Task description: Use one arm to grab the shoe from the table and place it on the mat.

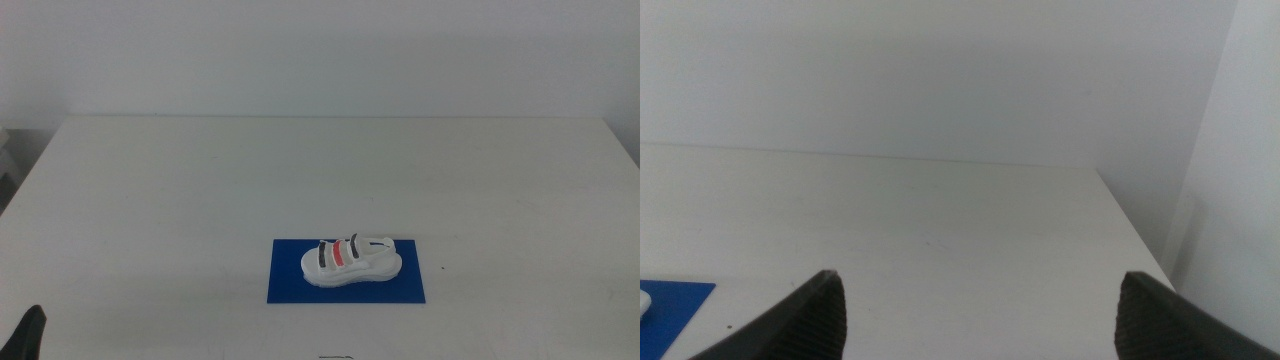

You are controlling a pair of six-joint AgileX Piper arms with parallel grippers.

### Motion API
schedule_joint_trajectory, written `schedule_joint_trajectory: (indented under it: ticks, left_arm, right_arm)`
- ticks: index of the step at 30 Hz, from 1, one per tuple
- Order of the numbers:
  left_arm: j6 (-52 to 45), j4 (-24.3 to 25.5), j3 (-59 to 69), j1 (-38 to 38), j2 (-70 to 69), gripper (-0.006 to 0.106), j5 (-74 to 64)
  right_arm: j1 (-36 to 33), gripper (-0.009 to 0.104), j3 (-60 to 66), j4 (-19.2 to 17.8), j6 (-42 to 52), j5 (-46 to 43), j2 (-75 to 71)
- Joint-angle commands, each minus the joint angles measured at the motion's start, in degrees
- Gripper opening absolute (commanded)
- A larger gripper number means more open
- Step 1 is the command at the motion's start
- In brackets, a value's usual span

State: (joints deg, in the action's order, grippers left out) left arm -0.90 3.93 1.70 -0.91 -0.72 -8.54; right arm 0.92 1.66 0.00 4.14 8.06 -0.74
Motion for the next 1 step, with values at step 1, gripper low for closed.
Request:
schedule_joint_trajectory:
  ticks: [1]
  left_arm:
    - [0.9, -0.14, -0.2, 0.0, -1.25, 0.094, 4.56]
  right_arm:
    - [-0.09, 0.094, -1.06, -0.51, 0.25, -4.33, -1.11]
